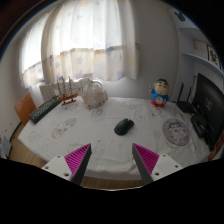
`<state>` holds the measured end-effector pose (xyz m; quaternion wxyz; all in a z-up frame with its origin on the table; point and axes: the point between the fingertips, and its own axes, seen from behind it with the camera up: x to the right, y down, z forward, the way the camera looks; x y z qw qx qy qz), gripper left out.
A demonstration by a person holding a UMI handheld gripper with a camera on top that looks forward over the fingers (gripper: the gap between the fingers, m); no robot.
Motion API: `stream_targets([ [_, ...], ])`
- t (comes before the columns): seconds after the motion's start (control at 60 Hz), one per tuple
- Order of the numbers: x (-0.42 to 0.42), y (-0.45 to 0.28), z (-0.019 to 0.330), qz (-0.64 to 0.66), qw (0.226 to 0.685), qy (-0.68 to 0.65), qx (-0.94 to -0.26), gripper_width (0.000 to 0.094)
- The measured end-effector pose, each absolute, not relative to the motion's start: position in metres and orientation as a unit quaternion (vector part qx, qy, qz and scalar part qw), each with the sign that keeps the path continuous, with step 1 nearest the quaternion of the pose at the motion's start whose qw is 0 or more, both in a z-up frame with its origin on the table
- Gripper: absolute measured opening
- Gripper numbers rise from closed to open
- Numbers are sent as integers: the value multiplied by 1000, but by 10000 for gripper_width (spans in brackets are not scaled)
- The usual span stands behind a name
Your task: Arrange mouse
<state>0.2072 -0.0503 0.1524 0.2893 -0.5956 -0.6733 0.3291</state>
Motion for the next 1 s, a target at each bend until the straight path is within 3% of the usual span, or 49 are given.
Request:
stream_targets([
  [0.167, 200, -50, 138, 322, 298, -666, -603, 853],
  [0.233, 188, -23, 117, 326, 299, -666, -600, 852],
  [0.767, 39, -22, 4, 310, 312, -647, -623, 851],
  [1.0, -24, -12, -13, 302, 309, -630, -645, 854],
])
